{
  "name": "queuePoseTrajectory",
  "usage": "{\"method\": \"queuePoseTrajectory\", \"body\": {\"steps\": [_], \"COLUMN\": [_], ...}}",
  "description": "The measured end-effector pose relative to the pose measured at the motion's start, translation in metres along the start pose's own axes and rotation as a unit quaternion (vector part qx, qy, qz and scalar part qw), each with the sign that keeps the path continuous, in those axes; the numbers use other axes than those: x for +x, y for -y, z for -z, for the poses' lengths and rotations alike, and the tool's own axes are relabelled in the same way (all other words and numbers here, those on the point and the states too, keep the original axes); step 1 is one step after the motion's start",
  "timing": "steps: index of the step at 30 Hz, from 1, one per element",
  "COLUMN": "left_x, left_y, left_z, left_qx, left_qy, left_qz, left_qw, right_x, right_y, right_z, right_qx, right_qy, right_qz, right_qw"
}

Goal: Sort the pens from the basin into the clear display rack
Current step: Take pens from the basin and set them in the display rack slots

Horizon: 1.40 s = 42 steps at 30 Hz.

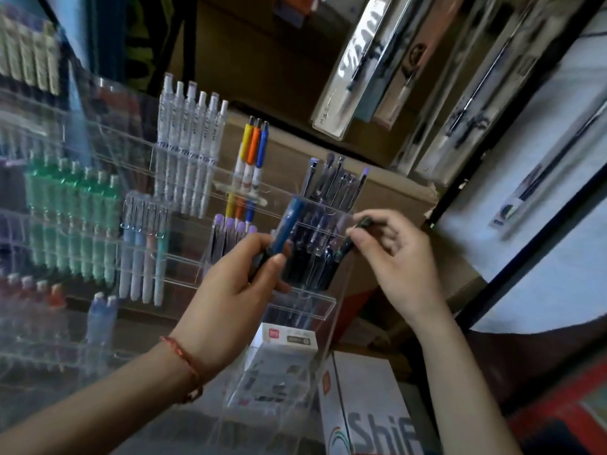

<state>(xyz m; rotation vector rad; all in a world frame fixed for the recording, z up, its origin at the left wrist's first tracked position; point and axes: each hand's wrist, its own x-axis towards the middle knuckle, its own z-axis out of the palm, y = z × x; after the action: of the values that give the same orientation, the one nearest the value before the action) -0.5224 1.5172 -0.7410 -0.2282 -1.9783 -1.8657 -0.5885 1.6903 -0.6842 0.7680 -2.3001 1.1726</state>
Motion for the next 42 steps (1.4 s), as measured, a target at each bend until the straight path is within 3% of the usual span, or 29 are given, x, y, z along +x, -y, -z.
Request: {"method": "queuePoseTrajectory", "body": {"steps": [4, 11, 20, 24, 28, 33, 37, 42], "left_x": [0.0, 0.0, 0.008, 0.006, -0.006, -0.04, -0.079, -0.106], "left_y": [0.004, 0.006, 0.003, 0.004, 0.005, 0.016, 0.032, 0.046], "left_z": [0.0, -0.001, 0.009, 0.023, 0.046, 0.076, 0.092, 0.108], "left_qx": [-0.003, -0.005, -0.056, -0.091, -0.108, -0.126, -0.123, -0.088], "left_qy": [0.01, 0.008, -0.085, -0.126, -0.12, -0.172, -0.249, -0.24], "left_qz": [0.007, 0.004, 0.033, 0.055, 0.072, 0.104, 0.166, 0.197], "left_qw": [1.0, 1.0, 0.994, 0.986, 0.984, 0.971, 0.946, 0.947], "right_x": [-0.004, -0.009, 0.003, 0.003, 0.0, -0.014, -0.03, -0.04], "right_y": [-0.007, -0.007, 0.001, 0.023, 0.057, 0.075, 0.07, 0.074], "right_z": [0.0, 0.001, -0.003, -0.009, -0.008, -0.036, -0.071, -0.088], "right_qx": [0.025, -0.027, 0.016, 0.054, 0.094, 0.209, 0.192, 0.143], "right_qy": [0.039, 0.031, -0.014, -0.088, -0.134, -0.045, 0.055, 0.057], "right_qz": [-0.048, -0.035, -0.013, 0.066, 0.172, 0.115, 0.053, 0.082], "right_qw": [0.998, 0.999, 1.0, 0.993, 0.971, 0.97, 0.978, 0.985]}}
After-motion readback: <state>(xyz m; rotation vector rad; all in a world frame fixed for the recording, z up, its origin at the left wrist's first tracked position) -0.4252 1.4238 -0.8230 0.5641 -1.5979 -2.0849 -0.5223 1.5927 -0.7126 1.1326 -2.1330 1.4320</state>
